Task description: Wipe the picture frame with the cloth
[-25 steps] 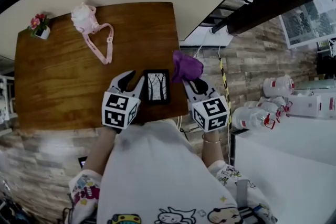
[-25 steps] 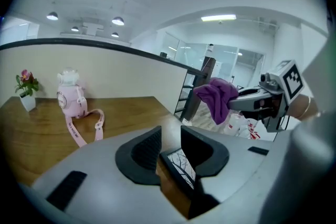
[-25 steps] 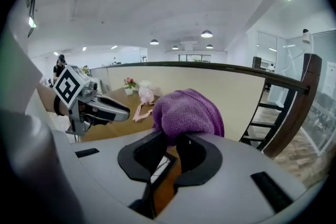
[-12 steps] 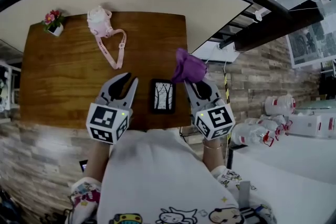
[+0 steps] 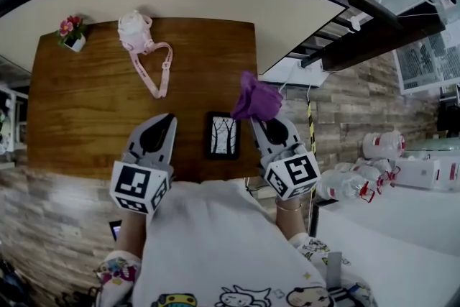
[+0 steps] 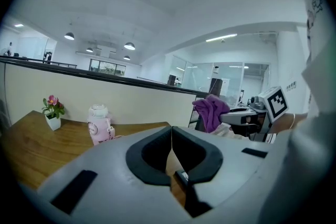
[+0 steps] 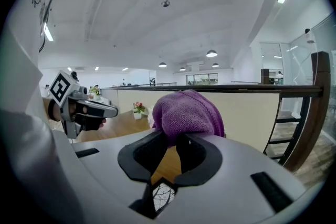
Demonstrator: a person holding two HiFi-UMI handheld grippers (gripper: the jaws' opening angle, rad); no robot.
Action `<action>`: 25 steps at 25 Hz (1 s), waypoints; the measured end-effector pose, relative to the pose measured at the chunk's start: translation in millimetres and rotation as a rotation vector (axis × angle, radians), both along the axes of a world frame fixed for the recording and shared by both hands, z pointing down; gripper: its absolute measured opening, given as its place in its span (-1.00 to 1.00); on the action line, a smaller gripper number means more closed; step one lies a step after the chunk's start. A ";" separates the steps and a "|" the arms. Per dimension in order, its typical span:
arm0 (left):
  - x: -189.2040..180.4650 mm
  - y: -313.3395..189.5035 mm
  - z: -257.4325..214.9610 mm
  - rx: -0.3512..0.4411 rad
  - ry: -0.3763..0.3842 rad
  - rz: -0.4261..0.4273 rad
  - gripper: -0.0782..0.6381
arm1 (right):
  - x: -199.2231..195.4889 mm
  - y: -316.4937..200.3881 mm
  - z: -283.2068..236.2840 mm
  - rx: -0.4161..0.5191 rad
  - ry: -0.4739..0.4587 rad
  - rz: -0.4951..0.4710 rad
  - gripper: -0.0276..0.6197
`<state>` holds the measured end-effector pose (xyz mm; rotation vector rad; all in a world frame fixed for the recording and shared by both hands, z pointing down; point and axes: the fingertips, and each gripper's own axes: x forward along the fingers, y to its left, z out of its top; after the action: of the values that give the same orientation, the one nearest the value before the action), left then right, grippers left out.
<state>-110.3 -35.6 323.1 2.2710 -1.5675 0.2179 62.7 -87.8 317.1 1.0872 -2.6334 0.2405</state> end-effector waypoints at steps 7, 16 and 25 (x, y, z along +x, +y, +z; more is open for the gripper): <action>-14.2 0.9 9.3 -0.015 -0.018 -0.040 -0.77 | 12.8 3.0 4.3 -0.016 -0.034 0.044 -0.78; -13.7 -2.8 13.3 -0.021 -0.011 -0.040 -0.77 | 17.8 0.8 8.4 -0.024 -0.032 0.067 -0.78; -14.2 -3.8 13.3 -0.022 -0.010 -0.034 -0.77 | 16.8 0.8 9.4 -0.028 -0.030 0.071 -0.78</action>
<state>-124.5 -39.4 336.3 2.2279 -1.5991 0.2364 79.5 -87.1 326.5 1.1776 -2.6123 0.3102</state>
